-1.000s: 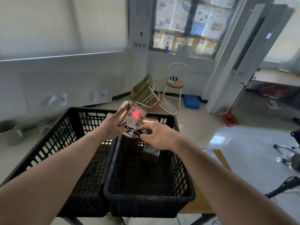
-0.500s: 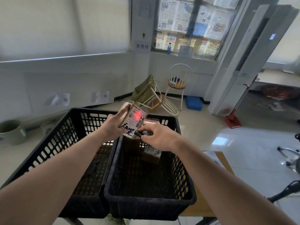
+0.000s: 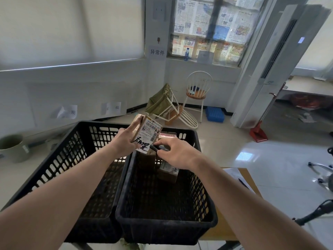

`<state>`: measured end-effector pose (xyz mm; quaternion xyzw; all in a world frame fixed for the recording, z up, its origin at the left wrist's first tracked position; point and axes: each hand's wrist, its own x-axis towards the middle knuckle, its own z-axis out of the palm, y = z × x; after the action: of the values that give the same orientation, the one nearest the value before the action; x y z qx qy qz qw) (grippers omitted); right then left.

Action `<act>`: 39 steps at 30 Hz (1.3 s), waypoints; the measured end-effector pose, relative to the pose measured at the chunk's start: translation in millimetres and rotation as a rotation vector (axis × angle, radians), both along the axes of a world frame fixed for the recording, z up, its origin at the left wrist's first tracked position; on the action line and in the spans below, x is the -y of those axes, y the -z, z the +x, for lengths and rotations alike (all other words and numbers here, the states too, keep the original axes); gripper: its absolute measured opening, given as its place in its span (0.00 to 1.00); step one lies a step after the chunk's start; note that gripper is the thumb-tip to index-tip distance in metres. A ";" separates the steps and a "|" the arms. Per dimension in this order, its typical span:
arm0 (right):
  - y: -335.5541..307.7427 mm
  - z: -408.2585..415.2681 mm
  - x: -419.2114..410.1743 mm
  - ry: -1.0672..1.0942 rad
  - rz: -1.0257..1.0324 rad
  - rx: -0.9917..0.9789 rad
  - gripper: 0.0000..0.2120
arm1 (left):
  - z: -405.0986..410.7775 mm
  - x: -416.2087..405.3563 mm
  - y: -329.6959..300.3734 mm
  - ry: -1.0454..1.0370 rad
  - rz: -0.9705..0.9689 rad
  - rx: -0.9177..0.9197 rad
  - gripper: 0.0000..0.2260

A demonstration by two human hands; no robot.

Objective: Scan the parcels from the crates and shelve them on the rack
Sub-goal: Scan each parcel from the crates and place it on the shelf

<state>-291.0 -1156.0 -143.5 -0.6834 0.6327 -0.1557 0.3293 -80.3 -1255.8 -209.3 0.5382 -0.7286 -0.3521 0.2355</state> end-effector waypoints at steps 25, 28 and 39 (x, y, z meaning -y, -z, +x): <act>-0.2 -9.3 10.0 -0.103 -0.446 0.837 0.22 | -46.6 -151.3 -79.3 -0.354 -0.175 -0.402 0.48; -2.7 -1.4 -7.8 -0.216 -0.434 0.882 0.21 | -45.3 -186.3 -79.1 -0.479 -0.259 -0.372 0.48; -13.2 83.7 -118.4 -0.516 -0.441 0.862 0.22 | -0.3 -344.8 -89.1 -0.917 -0.560 -0.071 0.45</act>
<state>-207.2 -1037.6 -130.3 -0.7435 0.2044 -0.4648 0.4352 -80.6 -911.0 -120.1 0.7056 -0.4766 -0.0233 0.5239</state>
